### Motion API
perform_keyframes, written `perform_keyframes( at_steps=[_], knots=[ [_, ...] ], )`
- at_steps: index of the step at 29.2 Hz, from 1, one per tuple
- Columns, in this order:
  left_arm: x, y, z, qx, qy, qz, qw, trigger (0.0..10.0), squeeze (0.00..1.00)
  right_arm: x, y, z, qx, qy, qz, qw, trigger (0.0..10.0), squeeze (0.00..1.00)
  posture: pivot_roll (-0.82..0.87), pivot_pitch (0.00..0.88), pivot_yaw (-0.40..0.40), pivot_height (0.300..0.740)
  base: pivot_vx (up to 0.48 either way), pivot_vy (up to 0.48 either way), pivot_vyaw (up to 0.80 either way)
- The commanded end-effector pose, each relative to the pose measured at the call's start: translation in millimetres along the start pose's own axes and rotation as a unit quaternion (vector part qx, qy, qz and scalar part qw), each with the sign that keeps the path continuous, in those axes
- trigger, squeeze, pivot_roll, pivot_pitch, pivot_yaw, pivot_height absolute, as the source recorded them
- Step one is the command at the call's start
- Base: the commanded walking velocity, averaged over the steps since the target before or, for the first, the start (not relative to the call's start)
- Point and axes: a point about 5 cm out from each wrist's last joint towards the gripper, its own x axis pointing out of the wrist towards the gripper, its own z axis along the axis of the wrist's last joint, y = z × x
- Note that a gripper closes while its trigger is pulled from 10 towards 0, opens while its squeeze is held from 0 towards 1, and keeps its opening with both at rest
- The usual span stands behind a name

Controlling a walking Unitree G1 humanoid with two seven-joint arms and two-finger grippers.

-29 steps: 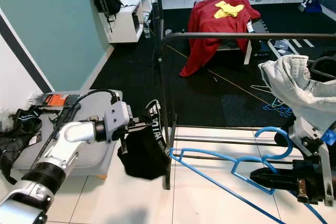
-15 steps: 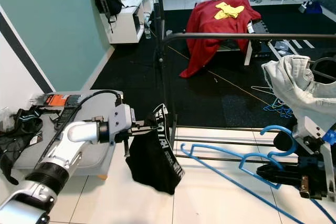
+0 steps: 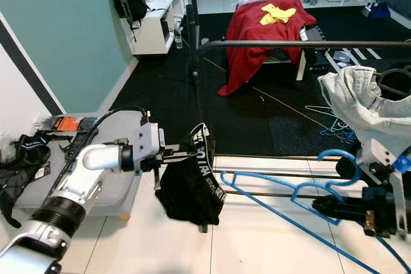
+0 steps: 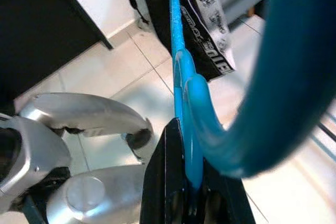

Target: Hang hanger

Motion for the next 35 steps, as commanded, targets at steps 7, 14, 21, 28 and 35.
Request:
perform_keyframes(
  at_steps=[7,14,21,28,35],
  knots=[
    [6.0,1.6,8,0.001,-0.019,-0.010,1.000,10.0,0.00,10.9,-6.2,-5,-0.008,0.009,0.008,1.000,10.0,0.00,-0.15,0.061,0.062,0.740,0.000,0.000,0.00],
    [4.9,1.4,10,0.003,-0.017,-0.017,1.000,10.0,0.00,9.7,-3.1,-2,-0.018,0.010,0.006,1.000,10.0,0.00,-0.15,0.061,0.064,0.740,0.000,0.000,0.00],
    [5.2,0.6,9,0.002,-0.012,-0.020,1.000,10.0,0.00,5.2,-1.2,-4,-0.014,0.015,0.006,1.000,10.0,0.00,-0.15,0.060,0.063,0.740,0.000,0.000,0.00],
    [2.8,1.1,6,0.004,0.003,-0.021,1.000,10.0,0.00,-6.9,-1.9,1,-0.027,0.009,-0.011,1.000,10.0,0.00,-0.16,0.062,0.067,0.740,0.000,0.000,0.00],
    [3.4,1.7,6,0.003,0.005,-0.023,1.000,10.0,0.00,-11.6,3.3,29,-0.048,-0.060,0.005,0.997,10.0,0.00,-0.16,0.061,0.070,0.740,0.000,0.000,0.00]
  ],
)
